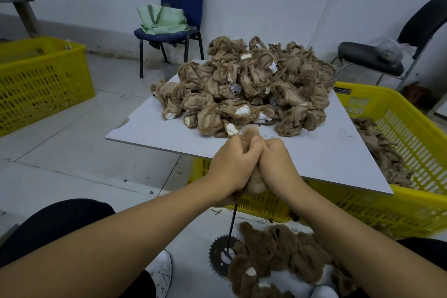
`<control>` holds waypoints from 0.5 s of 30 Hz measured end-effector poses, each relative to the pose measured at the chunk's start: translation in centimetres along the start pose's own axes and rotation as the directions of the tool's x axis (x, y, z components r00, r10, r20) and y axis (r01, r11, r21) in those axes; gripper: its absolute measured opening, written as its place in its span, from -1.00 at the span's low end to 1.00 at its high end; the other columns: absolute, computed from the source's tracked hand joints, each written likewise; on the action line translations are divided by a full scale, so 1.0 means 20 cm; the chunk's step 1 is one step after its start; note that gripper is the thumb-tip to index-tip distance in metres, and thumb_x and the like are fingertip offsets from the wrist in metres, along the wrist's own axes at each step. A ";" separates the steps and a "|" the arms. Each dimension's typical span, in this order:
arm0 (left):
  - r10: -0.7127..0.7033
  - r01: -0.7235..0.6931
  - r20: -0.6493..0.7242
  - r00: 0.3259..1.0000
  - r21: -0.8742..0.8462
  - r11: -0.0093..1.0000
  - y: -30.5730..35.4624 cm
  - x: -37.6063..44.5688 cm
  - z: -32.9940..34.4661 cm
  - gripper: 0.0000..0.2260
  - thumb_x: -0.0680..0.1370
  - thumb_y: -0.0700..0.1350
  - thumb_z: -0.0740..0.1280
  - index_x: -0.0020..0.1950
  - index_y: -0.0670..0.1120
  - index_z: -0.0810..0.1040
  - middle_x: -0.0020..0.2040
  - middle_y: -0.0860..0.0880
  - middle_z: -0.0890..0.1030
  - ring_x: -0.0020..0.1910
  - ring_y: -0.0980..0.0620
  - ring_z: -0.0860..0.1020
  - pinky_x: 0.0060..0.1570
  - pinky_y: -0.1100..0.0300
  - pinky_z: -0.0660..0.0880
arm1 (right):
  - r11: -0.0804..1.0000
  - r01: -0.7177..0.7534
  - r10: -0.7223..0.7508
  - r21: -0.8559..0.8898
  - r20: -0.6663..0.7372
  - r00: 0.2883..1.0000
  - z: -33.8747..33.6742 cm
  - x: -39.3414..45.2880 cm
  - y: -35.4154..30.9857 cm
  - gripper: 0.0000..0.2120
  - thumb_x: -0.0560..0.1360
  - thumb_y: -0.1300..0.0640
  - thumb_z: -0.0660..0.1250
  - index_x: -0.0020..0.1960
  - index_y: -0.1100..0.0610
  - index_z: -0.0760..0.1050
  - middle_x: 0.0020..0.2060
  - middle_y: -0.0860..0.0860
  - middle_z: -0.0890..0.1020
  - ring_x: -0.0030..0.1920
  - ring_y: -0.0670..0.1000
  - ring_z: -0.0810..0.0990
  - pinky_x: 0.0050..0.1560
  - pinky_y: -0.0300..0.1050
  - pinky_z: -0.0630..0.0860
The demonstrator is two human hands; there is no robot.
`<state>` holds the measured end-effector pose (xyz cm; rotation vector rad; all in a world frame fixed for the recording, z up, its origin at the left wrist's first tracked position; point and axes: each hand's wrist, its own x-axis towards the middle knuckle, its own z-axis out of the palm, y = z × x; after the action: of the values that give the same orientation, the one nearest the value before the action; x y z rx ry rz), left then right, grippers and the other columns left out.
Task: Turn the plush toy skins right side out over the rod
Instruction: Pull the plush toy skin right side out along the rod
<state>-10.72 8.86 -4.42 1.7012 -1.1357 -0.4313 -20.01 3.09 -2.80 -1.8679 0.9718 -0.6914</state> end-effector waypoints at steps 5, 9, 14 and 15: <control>-0.014 0.011 0.028 0.999 0.089 0.996 -0.07 -0.04 0.02 -0.63 0.48 0.22 0.19 -0.36 -0.02 0.43 -0.44 -0.01 0.52 -0.39 -0.01 0.54 -0.35 -0.02 0.47 | 0.994 -0.041 0.051 -0.104 0.099 0.994 0.04 -0.02 0.10 -0.69 0.65 0.14 0.14 -0.19 0.23 0.50 -0.30 0.13 0.59 -0.26 0.12 0.59 -0.16 0.13 0.56; 0.022 -0.010 -0.058 0.998 0.191 0.982 -0.02 -0.02 0.02 -0.71 0.43 0.21 0.18 -0.32 0.03 0.44 -0.37 0.04 0.55 -0.33 0.07 0.54 -0.35 0.08 0.43 | 0.991 -0.027 0.038 -0.134 0.078 0.996 0.02 -0.01 0.07 -0.70 0.62 0.20 0.15 -0.24 0.20 0.51 -0.32 0.10 0.59 -0.29 0.10 0.57 -0.25 0.04 0.51; 0.090 -0.081 -0.126 0.988 0.071 0.994 0.08 0.03 0.00 -0.81 0.41 0.11 0.18 -0.37 0.09 0.42 -0.44 0.13 0.46 -0.40 0.12 0.42 -0.36 0.14 0.29 | 0.992 -0.003 -0.001 -0.123 -0.025 1.000 0.01 -0.01 0.00 -0.67 0.60 0.18 0.14 -0.26 0.29 0.51 -0.37 0.13 0.54 -0.33 0.13 0.49 -0.29 0.09 0.44; 0.094 -0.089 -0.121 0.988 0.043 0.995 0.10 0.04 -0.01 -0.79 0.41 0.09 0.18 -0.37 0.03 0.42 -0.46 0.12 0.43 -0.41 0.10 0.40 -0.36 0.13 0.30 | 0.994 0.006 -0.011 -0.113 -0.045 0.999 0.00 0.00 -0.02 -0.64 0.60 0.15 0.14 -0.31 0.25 0.48 -0.41 0.11 0.51 -0.36 0.10 0.46 -0.32 0.05 0.40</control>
<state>-11.14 8.23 -2.33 1.6766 -1.1323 -0.2461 -19.91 3.20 -2.47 -1.9625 1.0523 -0.6997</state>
